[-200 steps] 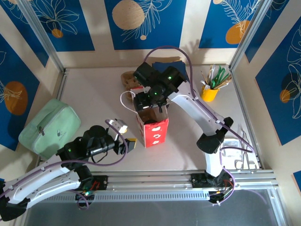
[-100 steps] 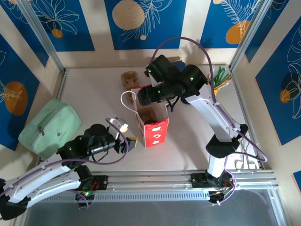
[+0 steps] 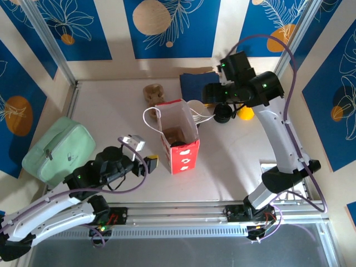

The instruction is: Pack the takeout coffee

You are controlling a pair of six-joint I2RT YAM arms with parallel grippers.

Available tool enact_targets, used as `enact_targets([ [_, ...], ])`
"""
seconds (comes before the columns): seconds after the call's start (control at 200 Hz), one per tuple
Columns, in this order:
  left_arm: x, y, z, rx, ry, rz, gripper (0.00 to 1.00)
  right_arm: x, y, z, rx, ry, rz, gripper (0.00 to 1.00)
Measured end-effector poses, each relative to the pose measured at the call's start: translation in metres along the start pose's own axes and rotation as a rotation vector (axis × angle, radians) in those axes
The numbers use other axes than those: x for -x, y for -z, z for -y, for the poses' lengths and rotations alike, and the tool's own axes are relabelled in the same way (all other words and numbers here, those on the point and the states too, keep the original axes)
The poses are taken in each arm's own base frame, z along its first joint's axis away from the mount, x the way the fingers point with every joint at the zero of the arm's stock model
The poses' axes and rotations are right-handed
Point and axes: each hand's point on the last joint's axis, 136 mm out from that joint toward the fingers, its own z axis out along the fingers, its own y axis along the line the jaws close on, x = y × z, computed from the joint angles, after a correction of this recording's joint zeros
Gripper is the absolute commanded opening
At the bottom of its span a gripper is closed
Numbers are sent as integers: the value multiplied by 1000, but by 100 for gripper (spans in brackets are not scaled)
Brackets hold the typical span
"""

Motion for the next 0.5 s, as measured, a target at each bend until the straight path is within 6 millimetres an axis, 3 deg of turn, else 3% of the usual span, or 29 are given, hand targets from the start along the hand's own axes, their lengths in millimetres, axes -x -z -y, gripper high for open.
enact_targets([
  [0.225, 15, 21, -25, 121, 71, 101, 89, 0, -28, 84, -119, -176, 7, 87],
  [0.5, 12, 23, -39, 195, 149, 108, 90, 6, -56, 140, -204, -295, 48, 85],
])
